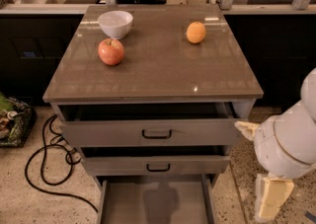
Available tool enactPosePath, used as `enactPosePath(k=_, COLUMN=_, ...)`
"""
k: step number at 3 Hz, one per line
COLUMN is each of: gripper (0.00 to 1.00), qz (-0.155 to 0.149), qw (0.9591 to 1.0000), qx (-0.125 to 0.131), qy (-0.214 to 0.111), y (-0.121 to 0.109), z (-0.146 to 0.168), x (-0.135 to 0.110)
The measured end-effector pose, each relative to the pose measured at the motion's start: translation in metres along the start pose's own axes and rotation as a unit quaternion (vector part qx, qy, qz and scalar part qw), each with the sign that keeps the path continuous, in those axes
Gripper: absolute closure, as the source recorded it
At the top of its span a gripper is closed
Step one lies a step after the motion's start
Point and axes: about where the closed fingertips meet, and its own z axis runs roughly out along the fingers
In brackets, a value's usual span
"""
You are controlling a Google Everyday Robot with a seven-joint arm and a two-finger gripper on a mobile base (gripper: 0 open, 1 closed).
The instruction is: Close bottom drawer
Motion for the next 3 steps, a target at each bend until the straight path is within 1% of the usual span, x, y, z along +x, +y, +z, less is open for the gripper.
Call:
enactPosePath(k=1, gripper=0.00, qz=0.017, qw=0.9997, qx=-0.016, qy=0.004, y=0.017, z=0.053, x=-0.013)
enactPosePath(k=2, gripper=0.00, qz=0.025, qw=0.9991, qx=-0.034, qy=0.001, y=0.037, z=0.099, x=-0.024)
enactPosePath(k=3, gripper=0.00, qz=0.035, qw=0.9983, qx=-0.045, qy=-0.010, y=0.061, z=0.137, x=-0.031)
